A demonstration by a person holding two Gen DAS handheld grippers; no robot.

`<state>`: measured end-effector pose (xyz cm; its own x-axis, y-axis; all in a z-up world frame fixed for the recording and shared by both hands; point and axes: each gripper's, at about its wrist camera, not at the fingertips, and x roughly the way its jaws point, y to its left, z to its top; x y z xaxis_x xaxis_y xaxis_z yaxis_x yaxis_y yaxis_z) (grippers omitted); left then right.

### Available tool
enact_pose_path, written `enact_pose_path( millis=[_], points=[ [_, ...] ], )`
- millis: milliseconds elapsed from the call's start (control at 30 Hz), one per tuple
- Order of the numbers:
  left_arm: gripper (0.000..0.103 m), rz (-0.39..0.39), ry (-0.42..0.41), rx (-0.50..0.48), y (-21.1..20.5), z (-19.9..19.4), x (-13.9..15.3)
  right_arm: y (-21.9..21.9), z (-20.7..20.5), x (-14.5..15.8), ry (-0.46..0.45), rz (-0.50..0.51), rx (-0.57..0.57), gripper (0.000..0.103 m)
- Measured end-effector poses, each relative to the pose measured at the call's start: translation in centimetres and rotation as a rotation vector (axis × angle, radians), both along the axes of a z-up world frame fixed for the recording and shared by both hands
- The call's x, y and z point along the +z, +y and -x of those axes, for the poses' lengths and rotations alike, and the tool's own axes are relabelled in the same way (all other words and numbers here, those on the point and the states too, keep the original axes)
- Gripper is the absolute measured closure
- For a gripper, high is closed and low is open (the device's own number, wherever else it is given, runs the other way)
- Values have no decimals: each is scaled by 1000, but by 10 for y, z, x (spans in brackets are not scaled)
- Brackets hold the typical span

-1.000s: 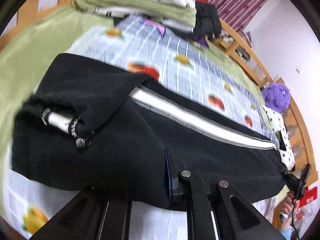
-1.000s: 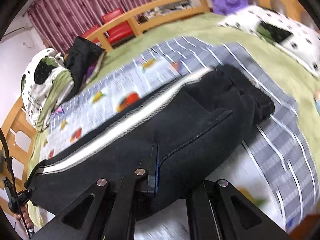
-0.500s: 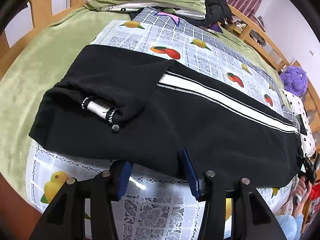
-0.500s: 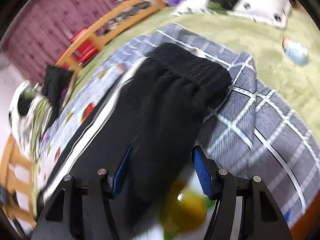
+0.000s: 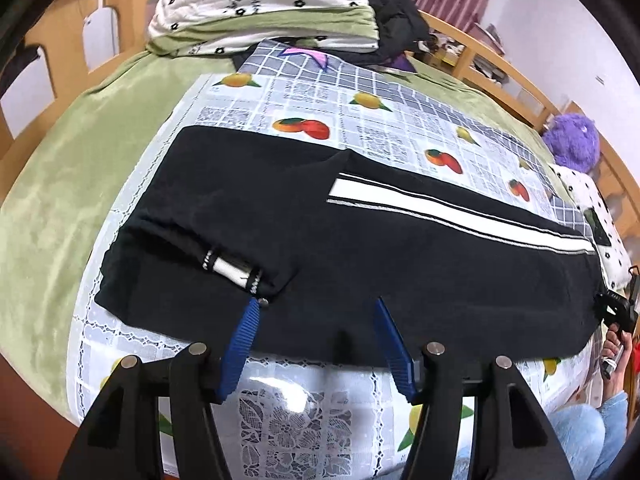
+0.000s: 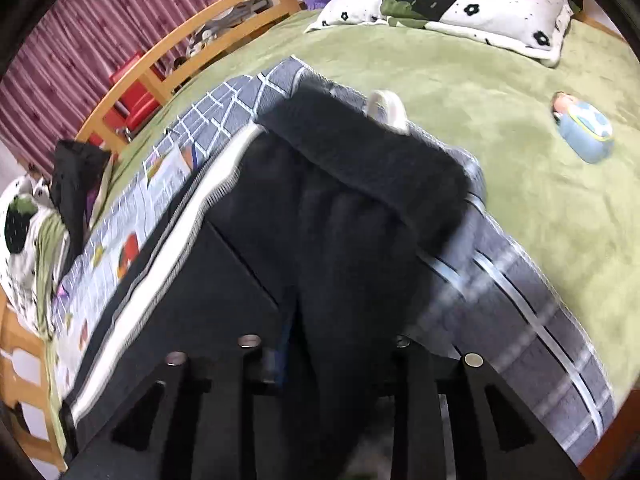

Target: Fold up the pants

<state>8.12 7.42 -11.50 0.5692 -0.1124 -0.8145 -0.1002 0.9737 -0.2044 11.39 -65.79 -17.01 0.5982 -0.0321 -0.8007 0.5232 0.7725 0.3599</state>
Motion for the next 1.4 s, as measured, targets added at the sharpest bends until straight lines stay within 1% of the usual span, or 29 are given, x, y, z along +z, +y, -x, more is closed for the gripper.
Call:
enact_pose_path(
  millis=[67,100,167,200,233,267,300,333,367,400,433,500,533,633,667,700,733,767,800,833,867,933,1033,1100,1133,1200,1267,1333,1400],
  points=[
    [45,-19,-18,4,2,2,3,7,23,14,-10,64,-22,72],
    [44,-44,-31,18,4,2,3,12,33,20,-11,81,-22,72],
    [42,-102,-29,55,9,-5,0,22,49,32,-10,98,-15,72],
    [42,-106,-31,60,10,-7,-1,30,56,40,-9,107,-8,72],
    [42,-92,-34,57,12,-13,-6,37,61,46,-10,114,-1,72],
    [42,-91,-18,57,13,-19,-11,49,68,55,-12,126,8,72],
    [42,-98,0,57,12,-24,-16,49,59,61,-13,132,14,72],
    [43,-120,31,55,10,-31,-25,59,62,66,-13,140,22,72],
    [61,-157,68,55,8,-39,-33,71,66,71,-16,150,32,72],
    [75,-191,83,70,10,-44,-38,84,68,77,-19,160,44,72],
    [90,-164,66,75,17,-49,-39,93,70,81,-20,165,56,72],
    [91,-104,19,102,32,-58,-30,115,70,88,-14,182,89,72],
    [91,-99,-11,119,41,-66,-21,127,68,91,-9,195,106,72],
    [91,-161,-84,154,58,-84,3,153,58,94,-1,223,146,72],
    [90,-172,-105,162,65,-92,11,162,53,95,1,228,160,72],
    [88,-172,-108,165,70,-97,15,172,47,95,6,229,178,72],
    [83,-178,-102,169,76,-103,18,180,41,94,10,230,192,72],
    [72,-196,-92,180,80,-107,21,187,36,93,13,231,207,72],
    [64,-226,-80,200,86,-110,22,198,29,93,15,235,227,72],
    [45,-237,-76,208,91,-111,22,208,21,92,14,241,249,72],
    [35,-235,-83,212,96,-108,23,215,16,92,15,246,265,72],
    [35,-191,-113,204,105,-99,24,233,3,90,14,259,310,71],
    [35,-131,-105,185,112,-92,17,261,-23,86,15,292,395,70],
    [35,-104,-100,174,118,-92,10,281,-44,81,22,325,464,62],
    [35,-100,-99,175,118,-92,8,287,-53,79,23,337,489,61],
    [35,-90,-94,180,121,-97,3,300,-74,73,19,361,546,60],
    [35,-59,-93,179,123,-104,-2,312,-94,67,16,375,614,59],
    [35,-38,-78,176,125,-113,-7,318,-108,61,14,389,660,59],
    [35,-36,-57,176,125,-125,-14,324,-126,55,15,419,705,59]
  ],
)
